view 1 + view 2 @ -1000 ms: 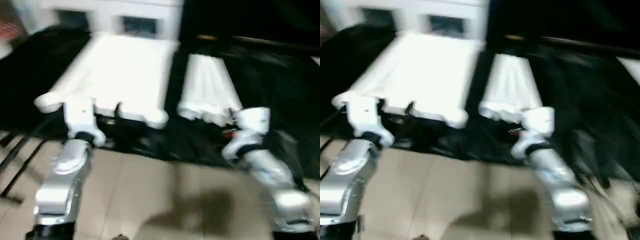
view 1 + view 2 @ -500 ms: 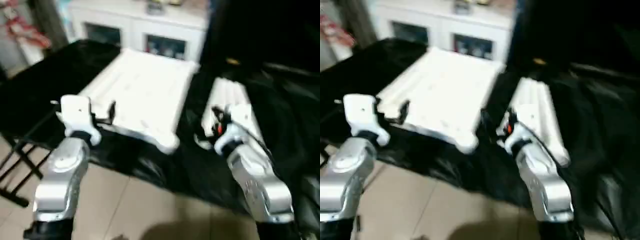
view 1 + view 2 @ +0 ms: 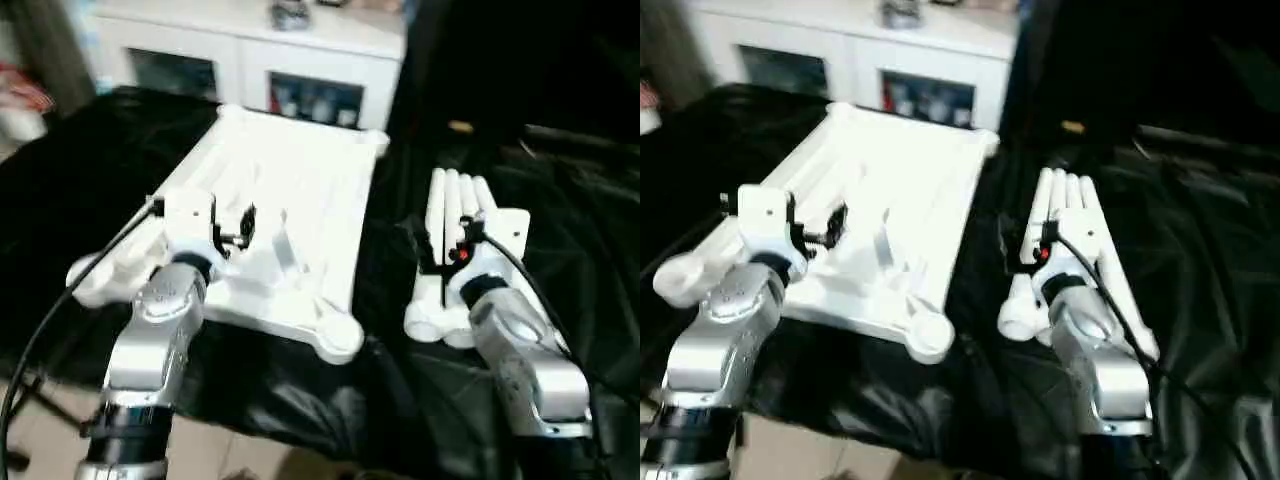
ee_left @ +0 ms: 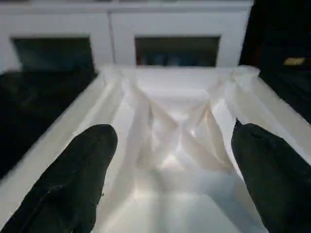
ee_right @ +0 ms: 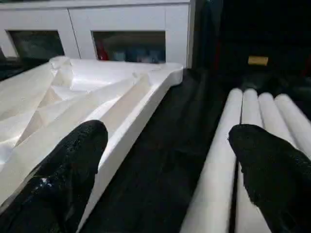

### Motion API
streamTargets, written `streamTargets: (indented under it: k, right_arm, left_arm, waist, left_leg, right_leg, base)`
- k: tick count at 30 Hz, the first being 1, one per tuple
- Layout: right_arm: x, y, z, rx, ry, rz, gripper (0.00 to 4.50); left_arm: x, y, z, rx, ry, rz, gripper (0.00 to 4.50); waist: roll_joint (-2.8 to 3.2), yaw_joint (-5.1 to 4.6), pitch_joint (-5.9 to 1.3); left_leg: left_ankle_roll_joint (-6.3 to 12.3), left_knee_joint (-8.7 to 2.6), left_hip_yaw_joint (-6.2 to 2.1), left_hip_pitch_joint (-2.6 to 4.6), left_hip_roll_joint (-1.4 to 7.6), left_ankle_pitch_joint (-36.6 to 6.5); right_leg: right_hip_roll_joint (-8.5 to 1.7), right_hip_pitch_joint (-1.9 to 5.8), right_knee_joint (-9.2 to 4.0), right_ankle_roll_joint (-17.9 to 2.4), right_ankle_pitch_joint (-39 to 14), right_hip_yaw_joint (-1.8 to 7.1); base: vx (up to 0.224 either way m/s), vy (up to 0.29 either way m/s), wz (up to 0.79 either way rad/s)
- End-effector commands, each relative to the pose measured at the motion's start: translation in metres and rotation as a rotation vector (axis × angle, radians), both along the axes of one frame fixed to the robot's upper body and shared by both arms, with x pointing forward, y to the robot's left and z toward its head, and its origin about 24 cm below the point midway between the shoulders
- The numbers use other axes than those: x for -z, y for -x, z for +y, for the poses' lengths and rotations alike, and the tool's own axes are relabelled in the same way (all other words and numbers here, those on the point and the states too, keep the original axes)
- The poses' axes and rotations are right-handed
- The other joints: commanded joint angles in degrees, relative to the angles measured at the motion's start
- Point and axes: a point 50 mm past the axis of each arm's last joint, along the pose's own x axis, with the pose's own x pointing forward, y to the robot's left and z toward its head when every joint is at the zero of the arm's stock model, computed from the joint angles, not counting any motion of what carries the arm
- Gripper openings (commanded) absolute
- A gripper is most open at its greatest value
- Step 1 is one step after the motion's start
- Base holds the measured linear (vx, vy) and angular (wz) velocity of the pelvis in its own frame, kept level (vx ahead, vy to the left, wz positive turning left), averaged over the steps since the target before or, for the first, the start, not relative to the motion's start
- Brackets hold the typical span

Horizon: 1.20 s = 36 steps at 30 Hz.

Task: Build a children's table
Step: Move to table

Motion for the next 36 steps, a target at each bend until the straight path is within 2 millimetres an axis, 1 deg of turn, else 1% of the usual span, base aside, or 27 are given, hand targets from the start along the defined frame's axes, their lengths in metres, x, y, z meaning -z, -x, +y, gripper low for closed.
streamTargets:
  k: [1,2,3,4,5,6,7,8,9,10,11,12,13,14,15,16,17,18,19,20,21,23,25,29,31,34,36]
  right_arm:
    - [0.004,0.004,0.003,-0.016,-0.001,0.024,4.50]
    - [0.006,0.004,0.002,-0.010,0.007,0.029,4.50]
    - [0.007,0.004,0.002,-0.003,0.006,0.035,4.50]
    - [0.007,0.004,0.002,-0.002,0.006,0.036,4.50]
    - [0.010,0.004,0.001,0.008,0.000,0.049,4.50]
    - [0.011,0.004,0.001,0.011,0.000,0.055,4.50]
    - [0.011,0.004,0.001,0.011,0.000,0.055,4.50]
    - [0.010,0.003,0.003,-0.003,-0.003,0.059,4.50]
    - [0.010,0.002,0.003,-0.017,-0.003,0.058,4.50]
    - [0.008,0.001,0.005,-0.047,-0.003,0.051,4.50]
    - [0.007,0.000,0.007,-0.067,-0.003,0.046,4.50]
    - [0.006,0.000,0.008,-0.092,-0.003,0.043,4.50]
    - [0.006,0.000,0.008,-0.092,-0.003,0.043,4.50]
    - [0.003,0.000,0.011,-0.156,0.002,0.036,4.50]
    - [0.002,0.000,0.012,-0.194,0.005,0.031,4.50]
    - [0.000,0.001,0.014,-0.268,0.020,0.025,4.50]
    - [-0.002,0.003,0.015,-0.324,0.035,0.021,4.50]
    - [-0.003,0.004,0.015,-0.356,0.048,0.018,4.50]
    - [-0.004,0.006,0.013,-0.426,0.075,0.019,4.50]
    - [-0.004,0.006,0.013,-0.426,0.075,0.019,4.50]
    - [-0.005,0.008,0.010,-0.483,0.100,0.021,4.50]
    - [-0.006,0.013,0.003,-0.559,0.140,0.031,4.50]
    - [-0.006,0.016,-0.002,-0.609,0.177,0.042,4.50]
    - [-0.006,0.027,-0.015,-0.701,0.233,0.084,4.50]
    - [-0.005,0.029,-0.019,-0.710,0.244,0.096,4.50]
    - [-0.005,0.031,-0.023,-0.717,0.260,0.111,4.50]
    - [-0.006,0.036,-0.026,-0.738,0.279,0.117,4.50]
  left_arm:
    - [-0.001,-0.001,0.000,0.017,-0.077,-0.014,4.29]
    - [0.000,-0.001,0.000,0.025,-0.064,-0.003,4.29]
    - [0.000,-0.001,0.001,0.026,-0.062,-0.006,4.29]
    - [0.000,-0.001,0.001,0.026,-0.062,-0.006,4.29]
    - [0.001,-0.001,0.003,0.017,-0.046,-0.005,4.29]
    - [0.001,-0.001,0.004,0.012,-0.036,-0.005,4.29]
    - [0.001,-0.001,0.004,0.012,-0.036,-0.005,4.29]
    - [0.003,0.001,0.004,0.039,-0.015,0.022,4.29]
    - [0.004,0.002,0.002,0.065,-0.023,0.031,4.29]
    - [0.005,0.003,0.002,0.095,-0.029,0.040,4.29]
    - [0.005,0.003,0.002,0.114,-0.036,0.043,4.29]
    - [0.006,0.003,0.002,0.133,-0.040,0.053,4.29]
    - [0.006,0.003,0.002,0.133,-0.040,0.053,4.29]
    - [0.008,0.003,0.001,0.204,-0.073,0.069,4.29]
    - [0.009,0.004,0.000,0.245,-0.095,0.079,4.29]
    - [0.012,0.005,-0.003,0.341,-0.113,0.100,4.29]
    - [0.014,0.007,-0.005,0.416,-0.124,0.115,4.29]
    - [0.014,0.007,-0.007,0.463,-0.128,0.122,4.29]
    - [0.015,0.009,-0.012,0.571,-0.142,0.135,4.41]
    - [0.015,0.009,-0.012,0.571,-0.142,0.135,4.41]
    - [0.017,0.011,-0.017,0.662,-0.163,0.158,4.41]
    - [0.022,0.014,-0.026,0.790,-0.193,0.206,4.41]
    - [0.026,0.014,-0.034,0.864,-0.217,0.238,4.41]
    - [0.038,0.010,-0.057,1.043,-0.266,0.281,4.41]
    - [0.039,0.008,-0.064,1.105,-0.279,0.283,4.08]
    - [0.042,0.006,-0.069,1.173,-0.279,0.320,4.05]
    - [0.046,-0.002,-0.064,1.184,-0.359,0.384,3.70]
  waist:
    - [4.14,-2.47,-2.33]
    - [4.08,-3.60,-3.20]
    - [4.50,-3.17,-2.94]
    - [4.28,-3.72,-2.56]
    - [4.43,-3.63,-2.79]
    - [3.09,-4.45,-3.46]
    - [3.45,-4.07,-2.91]
    - [1.64,-4.34,-2.76]
    - [1.64,-4.01,-2.10]
    - [1.61,-3.93,-2.00]
    - [1.75,-3.86,-1.54]
    - [1.73,-3.90,-1.20]
    - [0.95,-3.60,-1.10]
    - [0.48,-2.70,-1.01]
    - [-0.04,-2.29,-1.04]
    - [0.43,-1.65,-1.12]
    - [0.91,-1.62,-1.16]
    - [1.17,-1.82,-1.14]
    - [1.54,-1.94,-1.10]
    - [1.66,-1.76,-1.08]
    - [1.57,-1.68,-1.11]
    - [1.00,-0.77,-1.11]
    - [1.21,-0.30,-1.07]
    - [1.32,0.75,-1.63]
    - [1.49,0.75,-2.01]
    - [1.43,0.56,-2.33]
    - [1.56,0.37,-2.54]
  left_leg:
    - [2.80,-11.62,-3.89,2.09,5.58,0.3]
    - [5.72,-12.56,-5.02,2.89,6.73,6.2]
    - [3.57,-11.45,-4.69,2.64,6.44,8.8]
    - [-2.67,-10.49,-4.67,2.34,6.49,15.0]
    - [-10.92,-10.24,-4.98,3.90,4.77,22.4]
    - [-21.33,-10.30,-5.07,5.53,4.69,25.1]
    - [-26.02,-10.97,-4.69,5.07,4.16,23.3]
    - [-28.83,-10.93,-4.13,3.90,5.03,15.6]
    - [-22.71,-11.81,-2.94,2.54,6.44,0.1]
    - [-19.13,-12.06,-2.92,2.22,7.10,-5.3]
    - [-13.10,-12.57,-2.97,1.70,8.24,-13.9]
    - [-10.89,-12.73,-2.89,1.46,8.56,-17.5]
    - [-6.33,-12.13,-1.40,1.29,8.06,-20.1]
    - [-2.51,-10.66,0.04,1.80,8.07,-17.3]
    - [-0.71,-10.05,0.57,1.59,8.18,-14.5]
    - [0.61,-10.28,1.02,1.17,9.25,-10.5]
    - [0.77,-11.75,1.14,0.78,10.14,-11.1]
    - [0.09,-12.52,1.18,0.63,10.60,-12.6]
    - [-2.37,-13.34,1.39,0.97,10.92,-18.4]
    - [-4.44,-13.49,1.70,1.35,10.76,-23.4]
    - [-5.08,-13.43,1.87,1.40,10.68,-24.0]
    - [-3.78,-12.74,2.72,1.44,10.66,-20.5]
    - [-2.45,-12.68,3.17,1.43,11.03,-16.9]
    - [-0.69,-12.64,4.37,1.65,11.61,-10.6]
    - [0.25,-12.57,4.80,1.11,11.84,-6.2]
    - [0.63,-12.62,5.20,1.34,11.91,-5.2]
    - [2.13,-12.11,5.56,1.30,11.53,-3.9]
  right_leg:
    - [-1.18,1.02,2.82,-11.4,-12.9,-5.49]
    - [-2.47,-0.56,10.52,-6.5,-16.0,-10.86]
    - [-3.03,-1.63,11.12,-5.0,-14.9,-11.93]
    - [-4.08,-0.90,10.23,-3.8,-11.2,-12.85]
    - [-4.34,0.49,8.25,-4.1,-9.0,-13.67]
    - [-5.58,3.03,5.34,-5.0,-3.0,-13.22]
    - [-6.19,4.67,3.98,-6.0,-0.3,-12.79]
    - [-8.44,7.21,1.42,-7.6,2.3,-11.44]
    - [-10.81,8.34,0.49,-8.7,-3.5,-10.42]
    - [-11.67,8.42,0.20,-9.6,-6.8,-10.22]
    - [-12.39,7.65,-0.62,-11.2,-14.1,-10.04]
    - [-12.62,7.12,-1.14,-11.7,-18.2,-9.97]
    - [-14.12,6.44,-2.33,-12.4,-27.4,-9.39]
    - [-16.18,5.73,-3.69,-13.4,-36.9,-8.67]
    - [-16.85,5.91,-4.38,-13.2,-40.5,-8.53]
    - [-16.48,5.96,-4.03,-13.2,-40.3,-8.77]
    - [-14.39,6.07,-3.07,-12.9,-35.1,-10.15]
    - [-13.48,5.94,-2.31,-12.9,-31.7,-10.65]
    - [-12.66,5.51,-1.48,-12.8,-27.0,-11.33]
    - [-13.11,5.21,-1.35,-12.7,-25.7,-11.24]
    - [-13.56,5.10,-1.37,-13.1,-25.2,-11.00]
    - [-15.07,5.35,-2.24,-13.5,-27.9,-10.41]
    - [-14.94,5.52,-2.49,-13.6,-27.7,-10.43]
    - [-14.55,5.77,-1.71,-15.0,-19.6,-10.67]
    - [-14.53,6.33,-0.99,-16.3,-14.6,-10.94]
    - [-14.00,6.23,-0.27,-17.6,-8.3,-11.20]
    - [-14.01,6.29,0.04,-18.4,-4.1,-11.05]
  base:
    - [-0.023,0.328,-0.28]
    - [-0.023,0.328,-0.28]
    - [-0.037,0.278,0.11]
    - [-0.063,0.235,0.03]
    - [-0.063,0.235,0.03]
    - [-0.069,0.167,-0.11]
    - [-0.095,0.095,0.02]
    - [-0.095,0.095,0.02]
    - [-0.118,0.030,0.11]
    - [-0.114,-0.021,0.10]
    - [-0.114,-0.021,0.10]
    - [-0.108,-0.057,0.07]
    - [-0.101,-0.078,0.11]
    - [-0.101,-0.078,0.11]
    - [-0.087,-0.079,0.08]
    - [-0.078,-0.063,0.00]
    - [-0.078,-0.063,0.00]
    - [-0.064,-0.031,-0.06]
    - [0.000,0.000,0.00]
    - [0.000,0.000,0.00]
    - [0.000,0.000,0.00]
    - [0.000,0.000,0.00]
    - [0.000,0.000,0.00]
    - [0.000,0.000,0.00]
    - [0.000,0.000,0.00]
    - [0.000,0.000,0.00]
    - [0.000,0.000,0.00]
